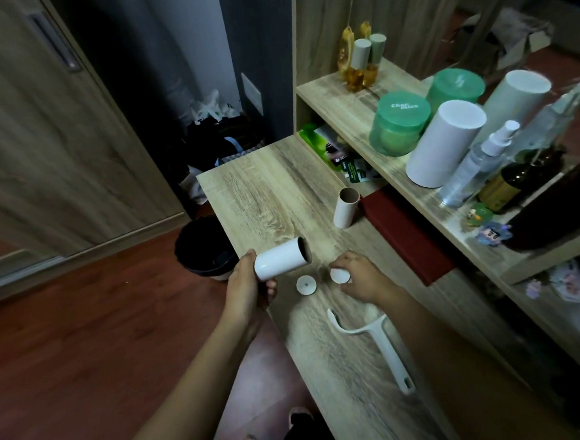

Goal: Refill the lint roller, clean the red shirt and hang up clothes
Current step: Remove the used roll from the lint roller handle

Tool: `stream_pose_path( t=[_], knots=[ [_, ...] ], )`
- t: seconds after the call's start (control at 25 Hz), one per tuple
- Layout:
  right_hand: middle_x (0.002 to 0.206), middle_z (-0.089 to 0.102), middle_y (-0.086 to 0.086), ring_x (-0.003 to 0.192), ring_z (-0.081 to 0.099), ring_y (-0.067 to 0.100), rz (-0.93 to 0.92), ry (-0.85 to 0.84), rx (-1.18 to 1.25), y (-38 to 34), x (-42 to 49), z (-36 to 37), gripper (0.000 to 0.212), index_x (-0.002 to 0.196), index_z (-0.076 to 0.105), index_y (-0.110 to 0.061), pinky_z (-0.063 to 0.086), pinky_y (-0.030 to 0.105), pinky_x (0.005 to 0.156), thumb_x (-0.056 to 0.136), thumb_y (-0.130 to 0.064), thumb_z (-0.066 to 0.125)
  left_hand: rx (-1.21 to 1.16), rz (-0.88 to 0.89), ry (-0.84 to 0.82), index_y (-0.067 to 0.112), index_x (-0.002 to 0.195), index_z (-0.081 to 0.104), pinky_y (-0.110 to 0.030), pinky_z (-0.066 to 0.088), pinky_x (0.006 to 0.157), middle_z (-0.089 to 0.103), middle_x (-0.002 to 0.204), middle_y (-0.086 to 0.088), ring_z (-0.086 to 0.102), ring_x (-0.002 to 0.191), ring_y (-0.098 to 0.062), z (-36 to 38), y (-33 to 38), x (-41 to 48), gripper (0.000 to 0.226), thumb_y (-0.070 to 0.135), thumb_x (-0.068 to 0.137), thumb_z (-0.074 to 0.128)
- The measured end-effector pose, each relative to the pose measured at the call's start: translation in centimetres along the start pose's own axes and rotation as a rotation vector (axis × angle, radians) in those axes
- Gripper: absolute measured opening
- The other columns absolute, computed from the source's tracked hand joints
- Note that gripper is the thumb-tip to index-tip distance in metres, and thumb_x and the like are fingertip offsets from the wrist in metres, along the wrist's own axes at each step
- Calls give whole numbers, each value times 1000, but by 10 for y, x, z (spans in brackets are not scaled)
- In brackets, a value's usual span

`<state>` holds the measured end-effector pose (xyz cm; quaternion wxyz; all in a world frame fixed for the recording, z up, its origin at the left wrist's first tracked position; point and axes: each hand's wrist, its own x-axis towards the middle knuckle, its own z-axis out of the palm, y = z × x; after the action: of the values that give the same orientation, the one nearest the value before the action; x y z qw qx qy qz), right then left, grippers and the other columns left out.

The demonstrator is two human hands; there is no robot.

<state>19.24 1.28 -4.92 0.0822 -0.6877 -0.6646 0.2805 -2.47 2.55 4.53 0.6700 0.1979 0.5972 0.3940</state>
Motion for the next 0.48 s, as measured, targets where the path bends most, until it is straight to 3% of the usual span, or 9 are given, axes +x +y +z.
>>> stream_pose_path(
  t=[0.16,0.28,0.48],
  knots=[
    [121,57,10,112,54,26,7,22,28,-2,-5,-5,59,124,56,-11,41,29,95,67,-9,70,-11,6,-6,13,91,52,-13,33,36,44,42,1,42,34,-8,-5,3,2,24,36,94,45],
    [117,59,7,109,55,24,-14,84,61,-7,-11,-6,55,120,58,-13,40,28,94,67,-11,70,9,-9,-12,14,93,53,-14,32,36,45,42,0,42,34,-9,-11,6,5,25,38,93,45],
    [100,62,-6,88,59,1,-54,480,414,-75,-27,-11,25,106,63,-16,49,21,82,83,-7,60,56,38,-22,13,91,54,-20,27,43,48,50,-4,40,35,-11,-43,19,11,25,35,93,43]
  ],
)
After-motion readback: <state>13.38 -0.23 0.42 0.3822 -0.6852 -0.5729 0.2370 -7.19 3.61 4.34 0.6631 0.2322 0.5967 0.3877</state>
